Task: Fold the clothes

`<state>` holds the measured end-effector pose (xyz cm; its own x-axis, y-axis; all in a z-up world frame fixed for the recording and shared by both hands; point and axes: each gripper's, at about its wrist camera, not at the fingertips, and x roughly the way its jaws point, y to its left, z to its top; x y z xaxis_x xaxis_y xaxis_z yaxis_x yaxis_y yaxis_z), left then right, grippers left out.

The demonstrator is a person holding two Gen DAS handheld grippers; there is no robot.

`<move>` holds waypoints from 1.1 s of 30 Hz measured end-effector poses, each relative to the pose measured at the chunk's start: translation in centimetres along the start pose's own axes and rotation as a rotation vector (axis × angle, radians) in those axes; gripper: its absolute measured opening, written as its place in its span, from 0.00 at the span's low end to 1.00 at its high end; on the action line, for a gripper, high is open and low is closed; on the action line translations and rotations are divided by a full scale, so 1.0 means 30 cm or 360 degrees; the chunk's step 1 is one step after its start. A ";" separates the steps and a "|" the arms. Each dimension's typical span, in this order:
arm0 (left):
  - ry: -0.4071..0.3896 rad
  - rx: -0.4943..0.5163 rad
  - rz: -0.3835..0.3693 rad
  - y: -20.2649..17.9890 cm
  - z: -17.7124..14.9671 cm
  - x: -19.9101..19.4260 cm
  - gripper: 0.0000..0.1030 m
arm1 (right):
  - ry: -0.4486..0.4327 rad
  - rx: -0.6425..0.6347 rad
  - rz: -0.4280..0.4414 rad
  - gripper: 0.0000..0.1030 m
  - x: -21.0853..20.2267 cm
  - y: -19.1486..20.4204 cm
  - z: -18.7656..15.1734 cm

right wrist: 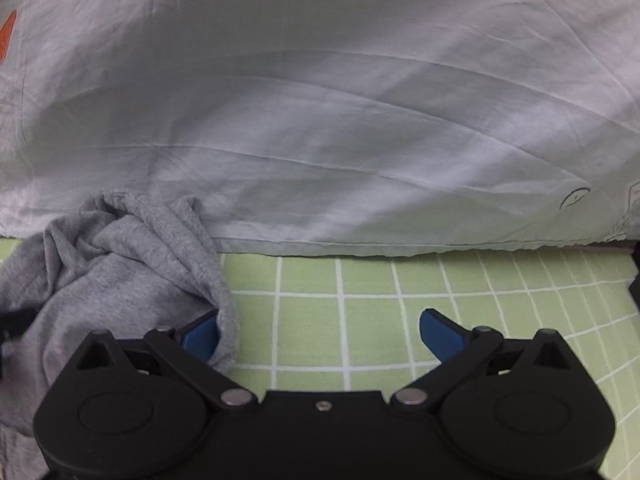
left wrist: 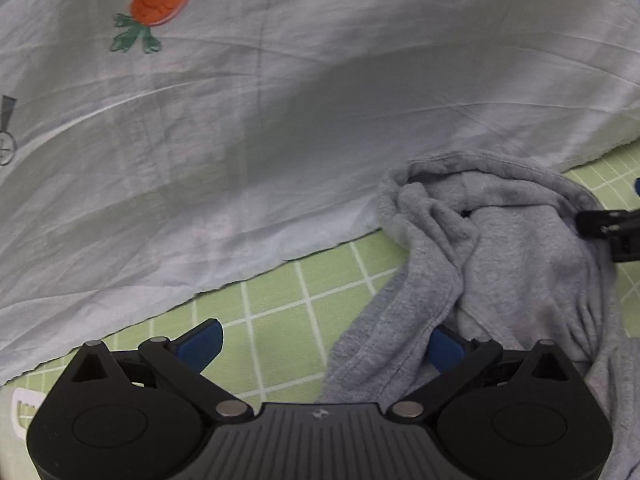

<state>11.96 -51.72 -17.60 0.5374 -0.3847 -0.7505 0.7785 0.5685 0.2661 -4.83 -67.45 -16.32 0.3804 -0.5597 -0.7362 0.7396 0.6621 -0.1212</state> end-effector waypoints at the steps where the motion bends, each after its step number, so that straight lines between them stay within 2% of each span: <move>1: -0.0010 -0.0047 0.0121 0.022 0.000 -0.006 0.99 | -0.0005 -0.0022 -0.0023 1.00 -0.010 -0.007 -0.006; 2: -0.0019 -0.0095 0.0242 0.045 0.000 -0.012 0.98 | -0.0016 -0.0018 -0.0040 1.00 -0.026 -0.020 -0.013; 3: -0.0028 -0.0183 0.0284 0.082 -0.001 -0.028 0.98 | -0.0031 0.0005 -0.0055 1.00 -0.047 -0.036 -0.022; 5: -0.0047 -0.0373 0.0316 0.161 -0.009 -0.067 0.98 | -0.0075 0.0043 -0.0116 1.00 -0.106 -0.071 -0.049; 7: -0.0074 -0.0485 0.0337 0.214 -0.024 -0.112 0.99 | -0.0117 0.0072 -0.0169 1.00 -0.164 -0.097 -0.074; 15: -0.0229 -0.0459 0.0381 0.220 -0.117 -0.350 0.99 | -0.0320 0.0121 -0.0240 1.00 -0.425 -0.145 -0.129; 22: -0.0281 -0.0609 0.0354 0.276 -0.263 -0.569 0.99 | -0.0448 0.0102 -0.0215 1.00 -0.620 -0.118 -0.214; 26: -0.0307 -0.0626 0.0354 0.286 -0.366 -0.673 0.99 | -0.0515 0.0082 -0.0206 1.00 -0.710 -0.109 -0.281; 33: -0.0267 -0.0638 0.0325 0.251 -0.507 -0.773 0.99 | -0.0474 0.0069 -0.0207 1.00 -0.809 -0.115 -0.438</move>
<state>0.42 -27.44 -7.39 0.7369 -0.3289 -0.5906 0.4826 0.8678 0.1189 -23.92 -49.61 -6.78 0.4221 -0.7636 -0.4886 0.8132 0.5571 -0.1681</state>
